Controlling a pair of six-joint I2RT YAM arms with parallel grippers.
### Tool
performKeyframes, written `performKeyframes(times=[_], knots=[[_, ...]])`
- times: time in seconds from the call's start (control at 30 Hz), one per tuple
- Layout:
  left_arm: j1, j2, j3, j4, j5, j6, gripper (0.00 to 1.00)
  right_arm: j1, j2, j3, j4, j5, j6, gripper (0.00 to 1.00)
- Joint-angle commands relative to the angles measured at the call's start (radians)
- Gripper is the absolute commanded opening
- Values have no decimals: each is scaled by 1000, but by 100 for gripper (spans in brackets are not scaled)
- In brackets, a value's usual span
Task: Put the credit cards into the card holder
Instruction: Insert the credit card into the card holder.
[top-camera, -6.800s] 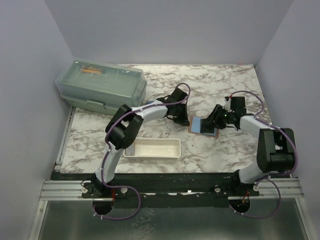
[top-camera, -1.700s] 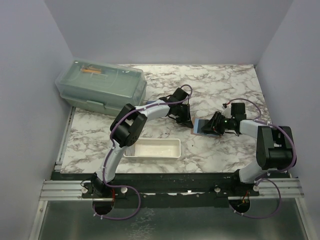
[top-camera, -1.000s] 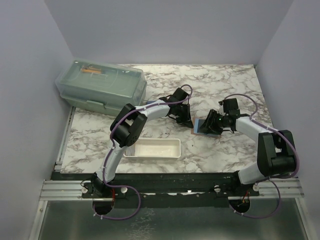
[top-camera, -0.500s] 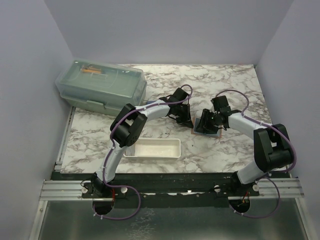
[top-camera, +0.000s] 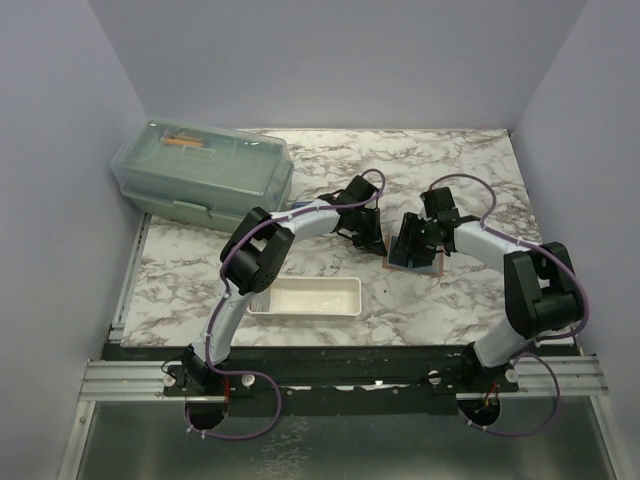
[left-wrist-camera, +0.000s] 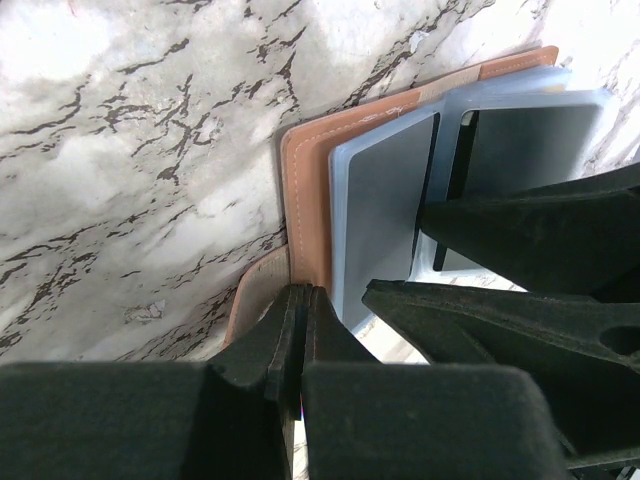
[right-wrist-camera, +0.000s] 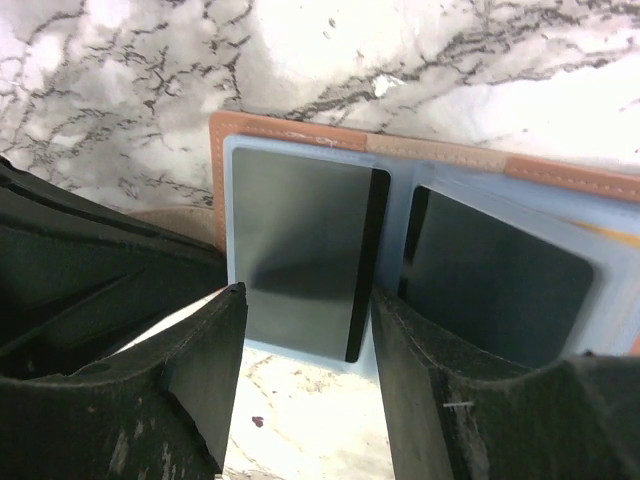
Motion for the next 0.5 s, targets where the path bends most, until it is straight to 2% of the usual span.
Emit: performKeyframes(times=[0.0, 0.23, 0.47], knots=[[1, -16, -17, -16, -32, 29, 0, -1, 14, -8, 82, -45, -18, 57], [25, -88, -57, -32, -90, 56, 0, -2, -88, -10, -12, 24, 2, 57], [50, -125, -51, -41, -61, 51, 7, -2, -116, -21, -36, 29, 14, 49]])
